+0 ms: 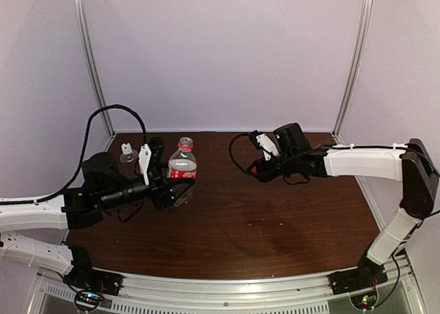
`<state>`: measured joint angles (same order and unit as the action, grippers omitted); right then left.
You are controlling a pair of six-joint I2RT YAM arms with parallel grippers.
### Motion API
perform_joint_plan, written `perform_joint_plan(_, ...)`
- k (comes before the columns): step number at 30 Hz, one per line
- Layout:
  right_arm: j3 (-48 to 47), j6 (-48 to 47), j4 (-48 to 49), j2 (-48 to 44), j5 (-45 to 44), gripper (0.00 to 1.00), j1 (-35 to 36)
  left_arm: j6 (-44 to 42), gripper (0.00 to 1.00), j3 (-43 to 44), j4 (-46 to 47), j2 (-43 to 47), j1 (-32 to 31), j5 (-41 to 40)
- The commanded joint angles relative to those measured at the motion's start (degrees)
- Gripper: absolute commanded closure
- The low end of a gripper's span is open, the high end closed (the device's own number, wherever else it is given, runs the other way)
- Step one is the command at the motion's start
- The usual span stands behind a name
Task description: Unscrew the bottle caps
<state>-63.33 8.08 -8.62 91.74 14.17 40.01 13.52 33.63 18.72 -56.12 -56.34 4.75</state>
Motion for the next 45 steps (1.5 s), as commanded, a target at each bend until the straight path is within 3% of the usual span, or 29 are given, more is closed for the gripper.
perform_joint_plan(1, 1.61, 4.00, 6.53, 5.18, -4.38, 0.69, -3.81, -0.86, 0.64, -0.32, 1.80, 0.47, 0.04, -2.22)
perform_joint_plan(18, -8.72, 2.69, 8.45, 24.43, -0.18, 0.65, -3.11, -0.80, 0.64, -0.56, 2.99, -2.16, 0.00, -2.27)
perform_joint_plan(25, -11.08, 2.16, 6.83, 26.49, -0.97, 0.54, -2.51, -1.16, 0.64, -0.58, 2.40, -1.56, 0.01, -2.48)
perform_joint_plan(31, -7.96, 2.03, 5.81, 19.51, -0.31, 0.34, -2.53, -1.63, 0.63, -0.98, 2.01, -0.95, 0.07, -2.82)
perform_joint_plan(36, -4.37, 1.56, 5.28, 8.97, 6.00, 0.17, -2.54, -1.92, 0.61, -1.74, 2.26, -1.38, 0.00, -2.79)
perform_joint_plan(45, -4.92, 1.18, 1.55, -7.98, 24.53, 0.17, -0.28, -2.86, 0.59, -3.08, 4.66, -2.57, 0.00, 0.18)
